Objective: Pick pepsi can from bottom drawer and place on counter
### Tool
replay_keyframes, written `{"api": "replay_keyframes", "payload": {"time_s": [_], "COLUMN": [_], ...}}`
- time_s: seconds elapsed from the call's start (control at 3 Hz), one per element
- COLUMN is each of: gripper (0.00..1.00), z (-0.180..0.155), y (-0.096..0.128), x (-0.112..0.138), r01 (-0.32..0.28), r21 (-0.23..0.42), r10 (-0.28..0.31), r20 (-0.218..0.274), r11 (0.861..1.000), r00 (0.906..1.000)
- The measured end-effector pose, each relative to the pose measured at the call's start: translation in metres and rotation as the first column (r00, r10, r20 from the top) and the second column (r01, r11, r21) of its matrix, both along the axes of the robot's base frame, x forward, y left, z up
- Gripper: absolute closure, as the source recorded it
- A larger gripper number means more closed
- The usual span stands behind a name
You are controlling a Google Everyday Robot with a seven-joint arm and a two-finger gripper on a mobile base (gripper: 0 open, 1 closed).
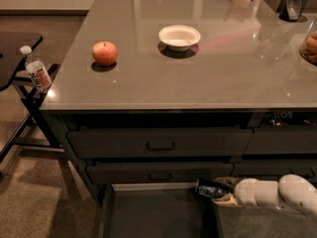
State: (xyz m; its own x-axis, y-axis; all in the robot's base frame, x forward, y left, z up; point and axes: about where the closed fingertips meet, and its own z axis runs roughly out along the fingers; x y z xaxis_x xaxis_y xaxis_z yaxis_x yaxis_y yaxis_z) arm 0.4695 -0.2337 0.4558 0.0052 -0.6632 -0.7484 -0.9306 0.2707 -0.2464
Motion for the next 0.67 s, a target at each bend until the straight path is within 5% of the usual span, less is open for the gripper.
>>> {"api": "replay_keyframes", "payload": {"time_s": [0.67], "gripper": [1.0], "z": [0.0118], "y": [-0.0007], "x": [-0.0044], "r01": [-0.007], "r21": [-0.019], "r10": [0.008], "r20": [0.024], "r11": [1.0], "r00": [0.9997]}}
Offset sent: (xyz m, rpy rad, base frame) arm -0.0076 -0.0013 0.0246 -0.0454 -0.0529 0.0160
